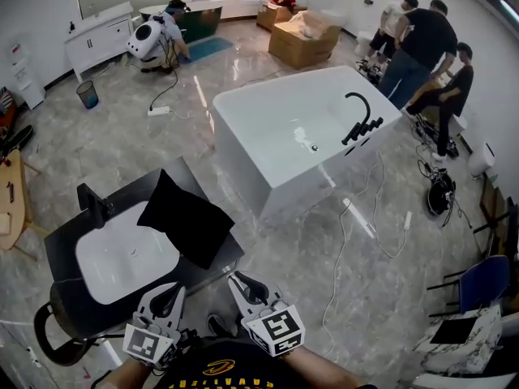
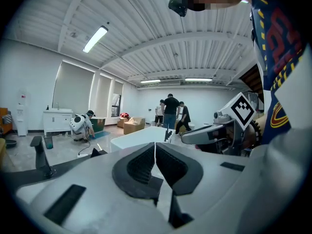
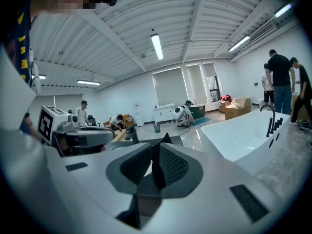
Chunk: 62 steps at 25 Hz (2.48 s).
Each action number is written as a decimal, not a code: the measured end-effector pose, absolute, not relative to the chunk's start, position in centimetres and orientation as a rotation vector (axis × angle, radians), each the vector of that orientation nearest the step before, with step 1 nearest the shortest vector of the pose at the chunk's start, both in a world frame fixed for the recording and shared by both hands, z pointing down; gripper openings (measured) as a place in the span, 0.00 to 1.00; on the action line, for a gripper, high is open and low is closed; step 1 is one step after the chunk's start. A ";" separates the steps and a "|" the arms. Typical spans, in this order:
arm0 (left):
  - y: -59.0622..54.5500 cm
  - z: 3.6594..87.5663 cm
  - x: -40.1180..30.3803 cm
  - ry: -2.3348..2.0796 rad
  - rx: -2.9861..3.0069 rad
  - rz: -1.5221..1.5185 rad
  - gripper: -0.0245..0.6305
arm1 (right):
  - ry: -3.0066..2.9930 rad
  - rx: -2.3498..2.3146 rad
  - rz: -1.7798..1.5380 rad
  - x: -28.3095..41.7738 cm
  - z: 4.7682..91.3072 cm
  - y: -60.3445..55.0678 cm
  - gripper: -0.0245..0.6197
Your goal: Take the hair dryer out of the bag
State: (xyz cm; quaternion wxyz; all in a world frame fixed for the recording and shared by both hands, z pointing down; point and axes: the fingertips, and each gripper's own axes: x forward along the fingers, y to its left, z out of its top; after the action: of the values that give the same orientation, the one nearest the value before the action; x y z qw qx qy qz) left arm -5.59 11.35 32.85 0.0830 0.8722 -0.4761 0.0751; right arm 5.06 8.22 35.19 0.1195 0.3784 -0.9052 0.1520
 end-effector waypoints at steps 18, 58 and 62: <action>1.5 40.4 -1.7 -1.461 2.433 0.555 0.06 | -2.621 0.920 0.547 8.0 43.2 -2.0 0.14; -3.6 56.1 0.0 -1.076 2.180 1.105 0.13 | -2.512 1.016 0.763 7.8 50.3 -5.0 0.14; -3.2 55.8 -0.5 -1.050 2.169 1.107 0.13 | -2.511 1.001 0.776 7.1 50.4 -4.8 0.14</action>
State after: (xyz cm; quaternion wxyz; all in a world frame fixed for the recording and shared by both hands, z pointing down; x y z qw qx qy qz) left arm -0.50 -3.21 55.79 0.2425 0.7934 -0.3842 0.4051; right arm 7.10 -4.77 50.37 0.1640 0.3512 -0.8807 0.2723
